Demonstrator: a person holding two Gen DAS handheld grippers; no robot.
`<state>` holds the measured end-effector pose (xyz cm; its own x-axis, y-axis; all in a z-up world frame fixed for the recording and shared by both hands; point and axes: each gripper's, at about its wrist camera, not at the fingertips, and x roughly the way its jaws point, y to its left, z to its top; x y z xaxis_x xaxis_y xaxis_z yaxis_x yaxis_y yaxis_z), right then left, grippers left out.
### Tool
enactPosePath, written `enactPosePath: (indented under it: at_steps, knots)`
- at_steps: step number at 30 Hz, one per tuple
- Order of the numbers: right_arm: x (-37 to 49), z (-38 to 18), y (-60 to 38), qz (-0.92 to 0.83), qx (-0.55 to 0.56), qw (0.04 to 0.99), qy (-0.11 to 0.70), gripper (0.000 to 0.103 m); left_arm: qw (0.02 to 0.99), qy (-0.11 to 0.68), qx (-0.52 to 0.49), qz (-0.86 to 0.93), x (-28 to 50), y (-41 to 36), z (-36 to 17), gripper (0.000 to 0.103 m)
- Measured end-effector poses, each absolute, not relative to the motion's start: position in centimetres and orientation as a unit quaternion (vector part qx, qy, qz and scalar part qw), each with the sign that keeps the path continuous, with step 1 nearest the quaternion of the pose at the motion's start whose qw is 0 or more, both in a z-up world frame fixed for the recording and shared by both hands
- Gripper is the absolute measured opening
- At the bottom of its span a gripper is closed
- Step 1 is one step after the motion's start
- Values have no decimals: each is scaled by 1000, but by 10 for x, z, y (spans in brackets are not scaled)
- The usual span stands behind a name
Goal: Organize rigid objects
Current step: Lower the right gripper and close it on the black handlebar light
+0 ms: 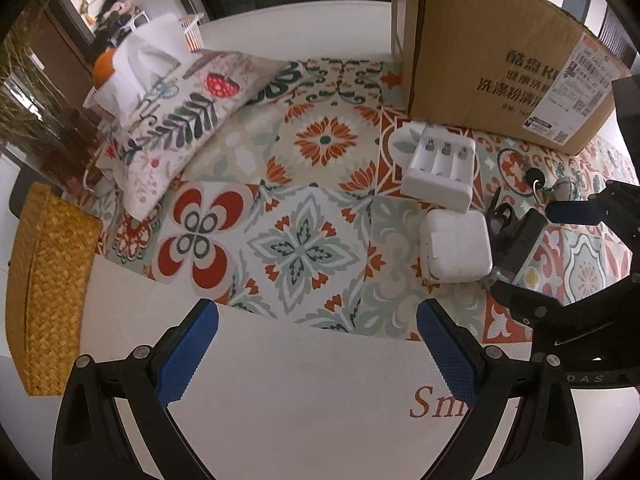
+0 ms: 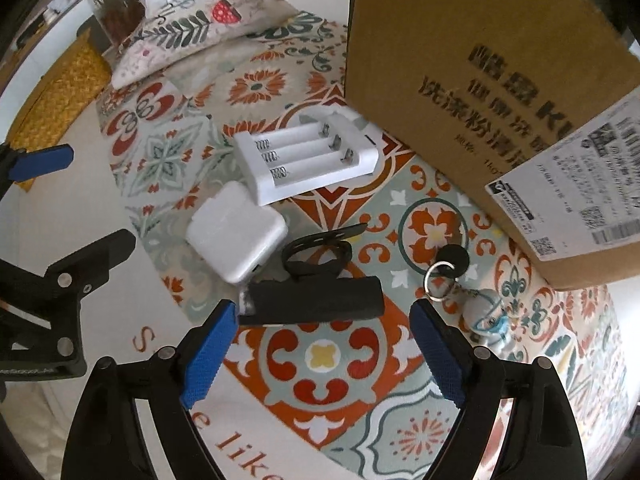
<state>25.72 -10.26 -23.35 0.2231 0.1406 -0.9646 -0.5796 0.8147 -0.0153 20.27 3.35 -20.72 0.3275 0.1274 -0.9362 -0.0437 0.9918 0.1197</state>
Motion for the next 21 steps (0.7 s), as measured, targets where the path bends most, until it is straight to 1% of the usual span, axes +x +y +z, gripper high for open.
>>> enactPosePath:
  at_steps: [6, 9, 11, 12, 21]
  knots:
    - [266, -250, -101, 243, -179, 751, 587, 87, 806, 588, 35, 54, 206, 37, -216, 101]
    - [266, -249, -100, 244, -181, 756, 580, 84, 806, 589, 36, 53, 206, 36, -217, 101]
    - [263, -248, -101, 247, -180, 758, 577, 79, 805, 589, 36, 51, 207, 36, -218, 101]
    - [261, -248, -99, 248, -180, 759, 574, 73, 806, 589, 36, 49, 207, 36, -218, 101]
    - [256, -244, -112, 223, -147, 775, 572, 72, 809, 586, 42, 30, 208, 30, -216, 101]
